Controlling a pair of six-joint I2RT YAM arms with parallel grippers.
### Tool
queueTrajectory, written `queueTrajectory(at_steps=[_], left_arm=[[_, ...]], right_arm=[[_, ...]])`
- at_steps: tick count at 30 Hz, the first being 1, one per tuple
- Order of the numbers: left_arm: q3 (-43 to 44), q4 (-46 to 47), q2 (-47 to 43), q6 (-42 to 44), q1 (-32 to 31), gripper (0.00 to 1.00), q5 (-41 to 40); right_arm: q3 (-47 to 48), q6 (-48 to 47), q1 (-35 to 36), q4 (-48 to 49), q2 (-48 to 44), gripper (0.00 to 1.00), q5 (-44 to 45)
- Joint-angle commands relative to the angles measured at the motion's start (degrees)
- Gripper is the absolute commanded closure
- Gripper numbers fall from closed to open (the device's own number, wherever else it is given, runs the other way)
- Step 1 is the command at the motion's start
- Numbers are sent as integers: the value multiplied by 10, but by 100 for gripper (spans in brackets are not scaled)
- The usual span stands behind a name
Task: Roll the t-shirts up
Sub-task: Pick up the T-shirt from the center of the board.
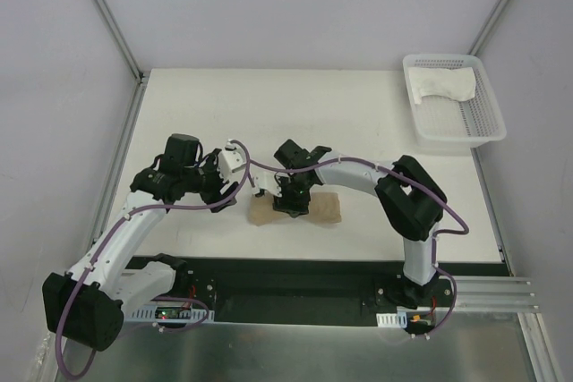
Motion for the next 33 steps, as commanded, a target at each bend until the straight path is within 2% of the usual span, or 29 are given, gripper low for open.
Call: queueTrajectory(at_steps=[1, 4, 5, 7, 11, 16, 21, 25, 27, 29, 33], left_arm=[[17, 7, 7, 6, 6, 30, -10], [19, 12, 12, 9, 6, 30, -12], [22, 13, 12, 10, 6, 30, -14], [23, 16, 13, 16, 6, 30, -17], [40, 17, 17, 27, 6, 30, -23], [75, 20, 35, 33, 6, 30, -13], [91, 30, 49, 40, 6, 30, -15], [100, 29, 56, 37, 6, 30, -16], [100, 29, 63, 39, 6, 30, -17], [101, 29, 70, 40, 6, 30, -22], [100, 25, 90, 47, 6, 30, -34]], right_arm=[[-42, -34, 27, -24, 36, 45, 18], [-43, -38, 30, -27, 37, 62, 20], [-39, -46, 31, -33, 37, 74, 21], [-29, -49, 30, -47, 36, 88, 26], [11, -96, 15, -115, 12, 99, 50], [69, -202, -53, -212, -85, 99, 53], [178, -338, -202, -316, -122, 99, 46], [311, -421, -357, -394, -92, 99, 48], [399, -446, -406, -408, -51, 99, 53], [476, -482, -475, -411, -20, 99, 58], [544, -521, -565, -362, 45, 99, 58]])
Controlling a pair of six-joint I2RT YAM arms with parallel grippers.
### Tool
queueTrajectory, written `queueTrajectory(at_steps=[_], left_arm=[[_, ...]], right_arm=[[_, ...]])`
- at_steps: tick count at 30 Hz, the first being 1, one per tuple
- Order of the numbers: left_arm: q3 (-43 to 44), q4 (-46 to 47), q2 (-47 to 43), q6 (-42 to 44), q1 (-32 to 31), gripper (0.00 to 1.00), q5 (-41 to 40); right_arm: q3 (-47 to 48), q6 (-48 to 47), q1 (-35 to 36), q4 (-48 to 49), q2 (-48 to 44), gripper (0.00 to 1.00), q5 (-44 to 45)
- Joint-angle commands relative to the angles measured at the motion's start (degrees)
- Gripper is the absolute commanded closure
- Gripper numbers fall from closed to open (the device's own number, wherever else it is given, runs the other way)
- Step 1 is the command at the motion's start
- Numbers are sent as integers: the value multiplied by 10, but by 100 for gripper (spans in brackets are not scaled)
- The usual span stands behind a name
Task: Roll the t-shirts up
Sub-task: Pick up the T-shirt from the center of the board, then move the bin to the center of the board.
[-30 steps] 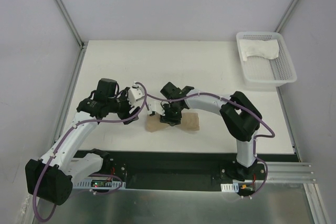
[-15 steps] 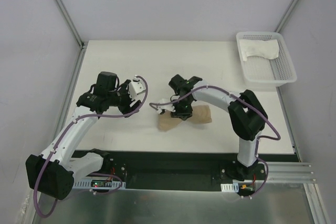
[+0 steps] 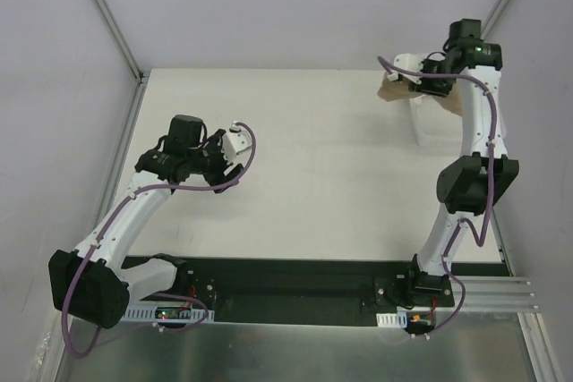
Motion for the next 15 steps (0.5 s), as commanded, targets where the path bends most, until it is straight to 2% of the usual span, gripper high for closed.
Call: queueTrajectory(at_steps=[1, 6, 10, 15], left_arm=[[15, -5, 21, 22, 6, 30, -15], [11, -30, 57, 40, 7, 31, -34], [21, -60, 79, 65, 7, 32, -46], [38, -107, 104, 78, 7, 32, -59]], right_arm=[[52, -96, -82, 33, 64, 99, -6], [69, -66, -127, 234, 126, 99, -10], [96, -80, -151, 315, 187, 99, -51], [97, -147, -168, 374, 244, 99, -106]])
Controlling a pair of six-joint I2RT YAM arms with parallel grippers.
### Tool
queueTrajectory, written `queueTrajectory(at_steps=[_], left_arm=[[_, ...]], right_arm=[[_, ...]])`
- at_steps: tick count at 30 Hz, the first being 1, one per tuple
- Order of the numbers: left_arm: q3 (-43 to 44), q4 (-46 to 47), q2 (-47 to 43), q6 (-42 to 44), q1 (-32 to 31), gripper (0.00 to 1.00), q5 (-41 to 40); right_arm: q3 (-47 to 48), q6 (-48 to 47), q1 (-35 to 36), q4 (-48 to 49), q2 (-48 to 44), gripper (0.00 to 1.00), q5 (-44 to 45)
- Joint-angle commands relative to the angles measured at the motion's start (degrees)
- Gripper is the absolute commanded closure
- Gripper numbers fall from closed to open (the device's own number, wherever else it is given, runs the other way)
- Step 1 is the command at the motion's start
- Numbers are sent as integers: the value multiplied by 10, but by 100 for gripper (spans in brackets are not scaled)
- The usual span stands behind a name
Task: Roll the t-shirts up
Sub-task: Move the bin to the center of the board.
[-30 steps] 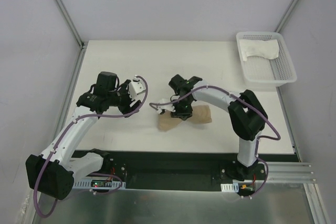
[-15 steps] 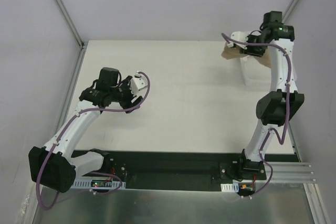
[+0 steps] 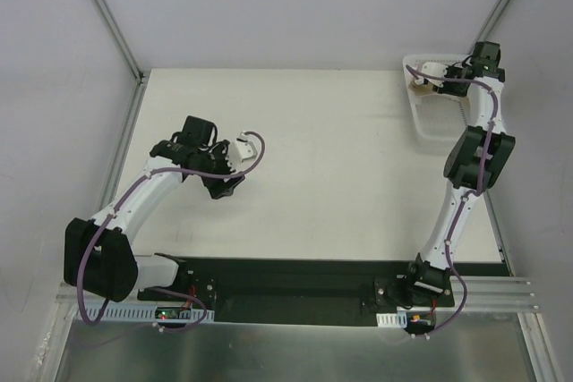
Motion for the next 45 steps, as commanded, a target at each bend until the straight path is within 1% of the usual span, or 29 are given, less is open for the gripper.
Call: queueTrajectory(at_steps=[1, 3, 4, 7, 13, 18, 23, 29, 32, 35, 38, 40, 42, 45], left_arm=[[36, -55, 16, 27, 7, 33, -18], [47, -67, 26, 28, 7, 33, -18], [51, -72, 31, 29, 7, 33, -16], [70, -89, 47, 33, 7, 33, -22], [86, -95, 80, 31, 7, 33, -24], [96, -96, 91, 32, 7, 33, -31], [101, -110, 98, 34, 7, 33, -36], [115, -120, 111, 35, 7, 33, -38], [128, -121, 125, 35, 6, 33, -40], [146, -125, 136, 35, 6, 33, -42], [155, -127, 144, 34, 6, 33, -38], [156, -128, 147, 33, 4, 33, -38], [157, -128, 146, 32, 2, 33, -38], [152, -128, 141, 32, 1, 33, -37]], right_arm=[[45, -89, -14, 104, 22, 100, -81], [48, -99, -15, 109, 39, 99, -102], [46, -120, -16, 107, 40, 99, -108], [9, -166, -18, 100, 35, 99, -123], [-38, -226, -31, 106, 29, 99, -135], [-55, -307, -50, 103, 38, 99, -159], [-36, -363, -52, 97, 67, 99, -173], [-15, -435, -52, 98, 82, 99, -217], [17, -486, -53, 93, 104, 100, -224], [60, -543, -53, 53, 127, 99, -224], [69, -571, -52, 40, 137, 100, -230], [67, -565, -52, 54, 140, 99, -235], [43, -541, -49, 76, 134, 99, -225], [21, -556, -54, 82, 121, 99, -216]])
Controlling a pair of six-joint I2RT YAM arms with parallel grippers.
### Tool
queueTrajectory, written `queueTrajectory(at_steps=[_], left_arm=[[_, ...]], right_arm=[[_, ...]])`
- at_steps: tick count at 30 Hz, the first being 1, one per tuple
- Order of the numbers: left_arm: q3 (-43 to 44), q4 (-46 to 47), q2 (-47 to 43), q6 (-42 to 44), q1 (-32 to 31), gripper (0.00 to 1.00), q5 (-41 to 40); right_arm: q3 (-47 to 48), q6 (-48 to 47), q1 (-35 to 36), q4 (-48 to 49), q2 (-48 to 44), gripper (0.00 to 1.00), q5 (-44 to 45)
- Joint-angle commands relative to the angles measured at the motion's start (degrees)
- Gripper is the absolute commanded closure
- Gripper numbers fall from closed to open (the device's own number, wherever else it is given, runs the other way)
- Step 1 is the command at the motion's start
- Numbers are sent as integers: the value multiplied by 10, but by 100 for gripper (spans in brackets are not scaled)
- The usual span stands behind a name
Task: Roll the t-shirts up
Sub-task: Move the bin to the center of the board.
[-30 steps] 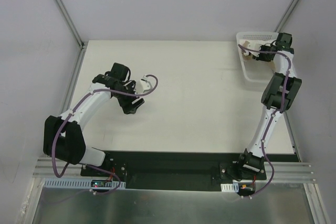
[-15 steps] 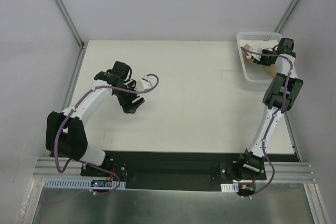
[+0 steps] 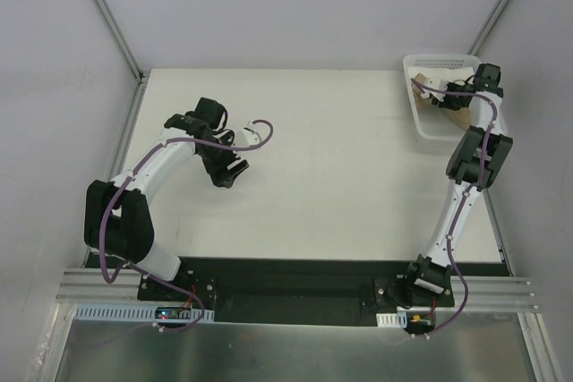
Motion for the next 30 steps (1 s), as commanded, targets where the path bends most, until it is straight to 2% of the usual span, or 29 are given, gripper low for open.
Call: queueTrajectory(at_steps=[1, 3, 11, 18, 20, 23, 30], left_arm=[[13, -19, -7, 10, 1, 33, 1], [13, -19, -9, 9, 1, 33, 4], [-3, 0, -12, 6, 1, 33, 22], [-31, 22, -36, -1, 1, 33, 34], [-44, 24, -41, 0, 1, 33, 35], [-54, 27, -49, 0, 1, 33, 34], [-54, 28, -49, 4, 1, 33, 27]], right_arm=[[-29, -536, -8, 10, -18, 99, -30], [-52, -547, -9, 8, -39, 99, -32], [-282, -565, 0, 27, -171, 99, -40], [-430, -547, 28, 15, -293, 99, -24], [-450, -514, 49, 6, -315, 99, -18], [-469, -521, 65, -19, -345, 99, -31], [-378, -578, 52, -22, -308, 99, -37]])
